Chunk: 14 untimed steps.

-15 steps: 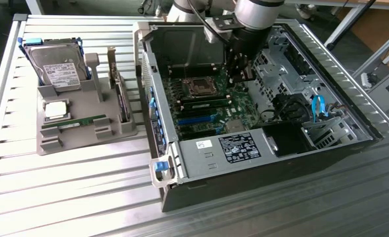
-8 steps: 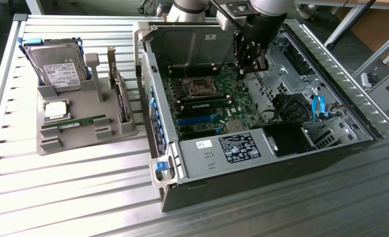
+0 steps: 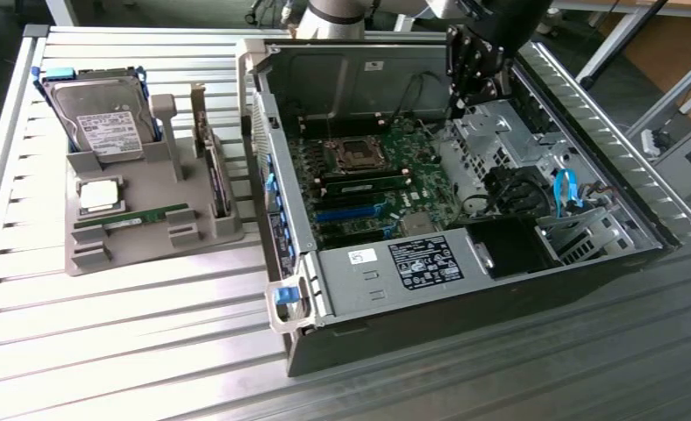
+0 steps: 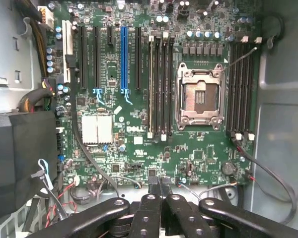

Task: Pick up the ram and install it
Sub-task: 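Press down the ram until it locks into place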

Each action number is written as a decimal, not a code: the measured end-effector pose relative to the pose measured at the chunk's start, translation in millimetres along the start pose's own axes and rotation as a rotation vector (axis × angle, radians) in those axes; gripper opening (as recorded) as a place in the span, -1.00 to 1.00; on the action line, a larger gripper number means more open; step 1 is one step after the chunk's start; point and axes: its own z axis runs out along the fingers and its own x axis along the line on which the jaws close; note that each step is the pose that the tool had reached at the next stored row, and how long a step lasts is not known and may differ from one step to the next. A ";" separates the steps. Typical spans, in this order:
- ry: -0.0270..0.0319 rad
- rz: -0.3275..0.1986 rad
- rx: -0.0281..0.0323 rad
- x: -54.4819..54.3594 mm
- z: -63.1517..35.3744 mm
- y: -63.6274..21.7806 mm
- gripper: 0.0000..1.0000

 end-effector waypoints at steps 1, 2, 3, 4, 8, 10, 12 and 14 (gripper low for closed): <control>0.0000 0.000 -0.0001 0.0 0.0 -0.1 -0.81; 0.0002 0.000 -0.0002 0.0 -0.1 -0.1 -0.81; 0.0002 0.000 -0.0002 0.0 -0.1 -0.1 -0.81; 0.0002 0.000 -0.0002 0.0 -0.1 -0.1 -0.81; 0.0002 0.000 -0.0003 0.0 -0.1 -0.1 -0.81; 0.0002 0.001 -0.0004 0.0 -0.1 -0.1 -0.81; 0.0036 0.060 0.0016 0.0 0.1 -0.1 -0.81; 0.0072 0.116 0.0034 0.0 0.3 -0.1 -0.81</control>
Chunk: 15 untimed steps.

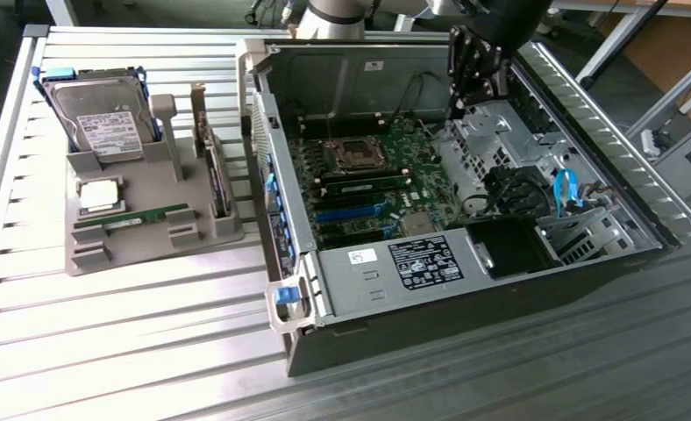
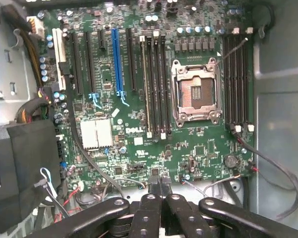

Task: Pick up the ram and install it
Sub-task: 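Press down the ram until it locks into place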

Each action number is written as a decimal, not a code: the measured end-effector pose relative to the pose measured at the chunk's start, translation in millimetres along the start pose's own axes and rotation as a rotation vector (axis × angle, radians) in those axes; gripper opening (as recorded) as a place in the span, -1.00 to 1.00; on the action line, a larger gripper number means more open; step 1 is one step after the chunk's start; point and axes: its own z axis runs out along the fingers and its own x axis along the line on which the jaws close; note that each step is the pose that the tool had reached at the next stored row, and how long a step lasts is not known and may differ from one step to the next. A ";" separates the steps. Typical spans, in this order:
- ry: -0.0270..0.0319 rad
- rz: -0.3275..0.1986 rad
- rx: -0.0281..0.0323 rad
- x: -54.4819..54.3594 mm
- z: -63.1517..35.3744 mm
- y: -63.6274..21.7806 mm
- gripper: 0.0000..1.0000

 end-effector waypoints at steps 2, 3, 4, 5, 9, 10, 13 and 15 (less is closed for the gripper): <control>0.0045 0.084 0.0027 0.0 0.5 0.0 -0.81; 0.0052 0.099 0.0032 0.0 0.7 0.0 -0.81; 0.0061 0.113 0.0037 0.0 0.8 0.0 -0.81; 0.0089 0.159 0.0052 0.0 1.4 0.1 -0.81; 0.0192 0.314 0.0105 0.1 4.1 0.2 -0.81; 0.0206 0.341 0.0113 0.1 4.7 0.2 -0.81; 0.0259 0.435 0.0143 0.2 7.2 0.4 -0.81; 0.0298 0.507 0.0165 0.3 8.7 0.4 -0.81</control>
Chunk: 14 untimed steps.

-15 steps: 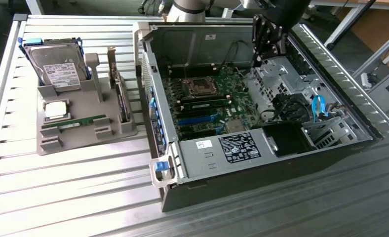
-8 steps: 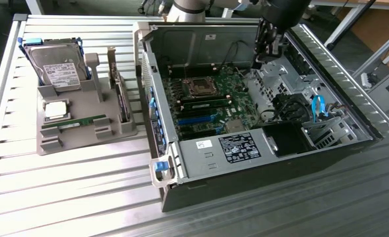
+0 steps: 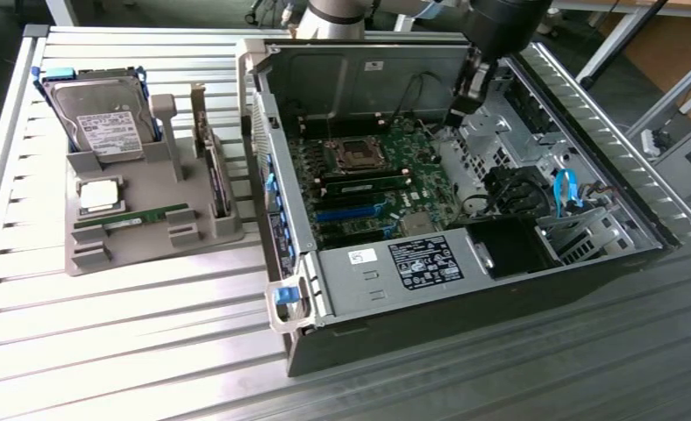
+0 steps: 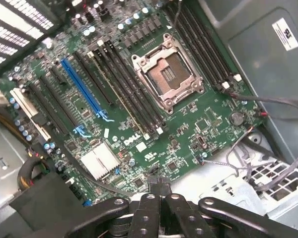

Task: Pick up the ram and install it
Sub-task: 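Press down the ram until it locks into place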

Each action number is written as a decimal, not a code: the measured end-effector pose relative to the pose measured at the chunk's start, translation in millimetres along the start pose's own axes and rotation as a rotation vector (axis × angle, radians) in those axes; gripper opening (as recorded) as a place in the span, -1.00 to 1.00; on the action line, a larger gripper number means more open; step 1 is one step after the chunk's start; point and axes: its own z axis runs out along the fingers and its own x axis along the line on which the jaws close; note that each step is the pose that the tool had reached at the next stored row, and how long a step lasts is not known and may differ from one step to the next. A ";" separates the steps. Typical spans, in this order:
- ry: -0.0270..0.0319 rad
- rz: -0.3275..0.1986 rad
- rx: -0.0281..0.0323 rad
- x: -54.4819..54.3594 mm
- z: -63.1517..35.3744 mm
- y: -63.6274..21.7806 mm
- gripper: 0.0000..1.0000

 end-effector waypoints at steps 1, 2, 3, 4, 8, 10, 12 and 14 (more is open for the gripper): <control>0.0026 0.038 0.0015 0.0 0.7 0.0 -0.81; 0.0036 0.051 0.0021 0.0 1.0 0.1 -0.81; 0.0045 0.063 0.0026 0.0 1.2 0.1 -0.81; 0.0054 0.078 0.0031 0.0 1.4 0.1 -0.81; 0.0122 0.203 0.0069 0.1 3.1 0.2 -0.81; 0.0142 0.238 0.0079 0.1 3.4 0.2 -0.81; 0.0166 0.285 0.0091 0.2 3.5 0.2 -0.81; 0.0189 0.327 0.0103 0.1 3.5 0.2 -0.81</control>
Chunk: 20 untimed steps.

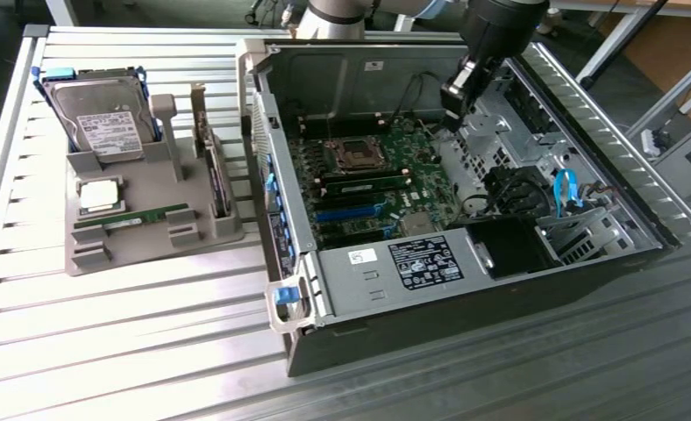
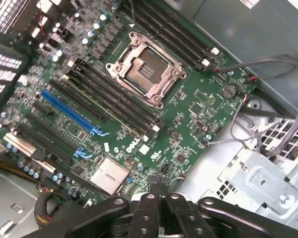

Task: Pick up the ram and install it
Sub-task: 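Press down the ram until it locks into place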

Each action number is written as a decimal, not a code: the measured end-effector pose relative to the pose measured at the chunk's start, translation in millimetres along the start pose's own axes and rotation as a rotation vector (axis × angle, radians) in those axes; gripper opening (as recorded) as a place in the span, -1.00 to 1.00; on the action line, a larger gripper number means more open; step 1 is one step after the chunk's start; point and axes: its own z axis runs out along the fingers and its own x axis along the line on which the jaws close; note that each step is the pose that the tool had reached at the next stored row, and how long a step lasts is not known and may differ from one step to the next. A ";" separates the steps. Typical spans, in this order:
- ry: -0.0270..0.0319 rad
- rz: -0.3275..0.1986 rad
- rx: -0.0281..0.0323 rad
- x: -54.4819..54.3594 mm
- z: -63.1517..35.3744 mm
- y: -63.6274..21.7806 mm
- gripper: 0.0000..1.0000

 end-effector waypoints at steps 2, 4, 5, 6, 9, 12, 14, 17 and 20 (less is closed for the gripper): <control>0.0025 0.044 0.0013 0.0 0.0 0.0 -0.81; 0.0063 0.113 0.0033 0.0 0.0 0.0 -0.81; 0.0085 0.152 0.0044 0.0 -0.1 0.0 -0.81; 0.0092 0.165 0.0047 0.0 0.0 0.0 -0.81; 0.0125 0.227 0.0065 0.0 0.0 0.0 -0.81; 0.0169 0.308 0.0087 0.0 0.0 0.0 -0.81; 0.0212 0.384 0.0109 0.0 -0.1 0.0 -0.81; 0.0261 0.474 0.0135 0.0 -0.1 0.0 -0.81; 0.0288 0.525 0.0149 0.0 0.0 0.0 -0.81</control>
